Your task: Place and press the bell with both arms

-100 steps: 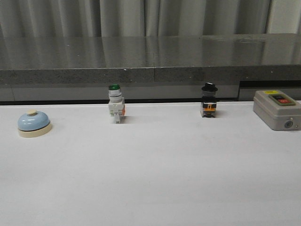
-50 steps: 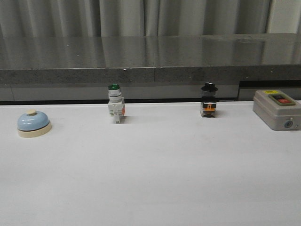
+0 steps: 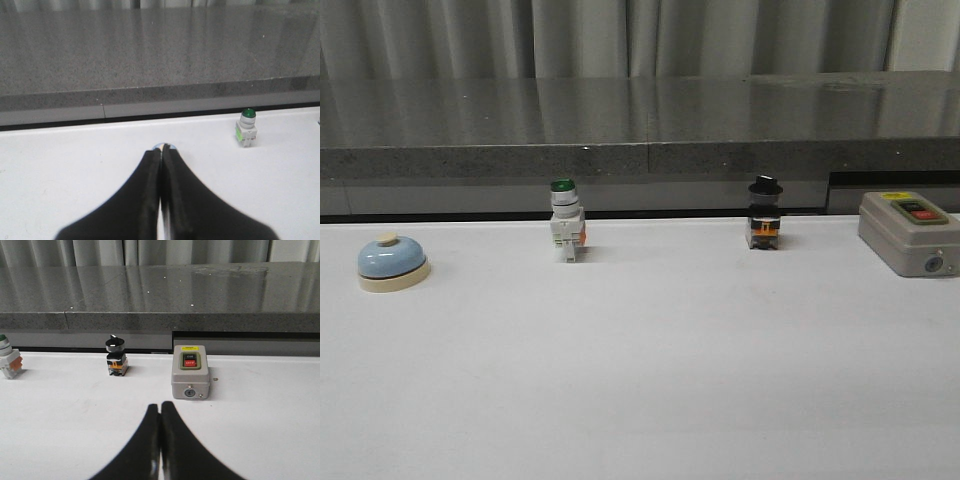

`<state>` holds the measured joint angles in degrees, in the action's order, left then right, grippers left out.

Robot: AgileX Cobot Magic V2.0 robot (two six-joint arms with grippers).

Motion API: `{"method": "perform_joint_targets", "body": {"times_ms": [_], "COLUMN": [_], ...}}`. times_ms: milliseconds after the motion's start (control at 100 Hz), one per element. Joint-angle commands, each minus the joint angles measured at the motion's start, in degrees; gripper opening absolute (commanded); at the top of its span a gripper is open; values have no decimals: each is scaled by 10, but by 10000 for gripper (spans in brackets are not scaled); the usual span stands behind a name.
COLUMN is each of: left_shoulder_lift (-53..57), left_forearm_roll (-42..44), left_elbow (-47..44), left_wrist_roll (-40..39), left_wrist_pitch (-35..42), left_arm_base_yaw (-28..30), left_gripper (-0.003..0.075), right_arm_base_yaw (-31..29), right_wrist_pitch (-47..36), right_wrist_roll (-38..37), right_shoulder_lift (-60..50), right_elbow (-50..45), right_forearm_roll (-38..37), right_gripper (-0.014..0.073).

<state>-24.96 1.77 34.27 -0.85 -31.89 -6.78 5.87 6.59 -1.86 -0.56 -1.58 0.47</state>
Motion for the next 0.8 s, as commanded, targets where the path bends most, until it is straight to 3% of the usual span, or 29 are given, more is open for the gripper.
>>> {"method": "perform_joint_targets", "body": {"times_ms": [0,210,550,650,790], "left_shoulder_lift": [-66,-183,-278,-291,-303], "left_forearm_roll": [-4,-4,-3,-3,-3], "left_elbow": [69,150,162,162,162], "left_wrist_roll": [-5,-4,-1,0,0], "left_wrist_pitch": [-9,-45,-48,-49,-47], "left_arm_base_yaw": [0,0,0,0,0], "left_gripper": [-20,-20,-4,120,510], "right_arm_base_yaw": [-3,-3,-3,-3,-3], "right_wrist_pitch": [-49,-49,-49,-49,-49], "right_wrist_roll": [5,5,5,5,5], "right_shoulder_lift": [-11,-11,-11,-11,-11], "right_elbow": [9,9,9,9,9], "right_forearm_roll": [-5,-5,-5,-5,-5], "right_gripper": [-69,-69,-69,-69,-69]}}
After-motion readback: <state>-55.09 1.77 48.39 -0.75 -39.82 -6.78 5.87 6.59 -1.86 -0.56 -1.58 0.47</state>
